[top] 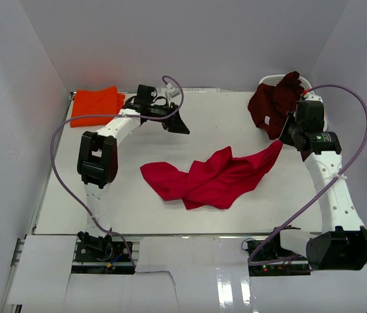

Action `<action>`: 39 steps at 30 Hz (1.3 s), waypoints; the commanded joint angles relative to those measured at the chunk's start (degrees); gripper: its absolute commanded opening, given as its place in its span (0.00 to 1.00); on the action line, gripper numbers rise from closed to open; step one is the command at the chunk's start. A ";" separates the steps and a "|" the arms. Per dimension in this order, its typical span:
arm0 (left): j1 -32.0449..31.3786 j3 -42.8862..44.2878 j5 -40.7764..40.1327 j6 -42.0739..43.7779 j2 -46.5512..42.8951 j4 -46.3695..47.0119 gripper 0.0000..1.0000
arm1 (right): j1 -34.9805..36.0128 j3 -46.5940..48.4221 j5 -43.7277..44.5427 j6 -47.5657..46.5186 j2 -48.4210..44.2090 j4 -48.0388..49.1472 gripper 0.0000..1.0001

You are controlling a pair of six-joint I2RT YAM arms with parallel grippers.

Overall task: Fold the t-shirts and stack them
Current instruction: Flatten out the tshirt

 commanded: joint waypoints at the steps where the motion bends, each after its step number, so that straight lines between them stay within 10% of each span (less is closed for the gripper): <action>1: 0.12 1.66 5.54 6.10 1.73 -7.51 0.61 | -0.35 1.25 -0.80 -0.30 -0.75 1.36 0.08; 39: -7.62 5.88 1.31 14.01 13.42 -23.15 0.58 | -0.26 -0.16 -3.52 -0.39 -0.66 2.24 0.08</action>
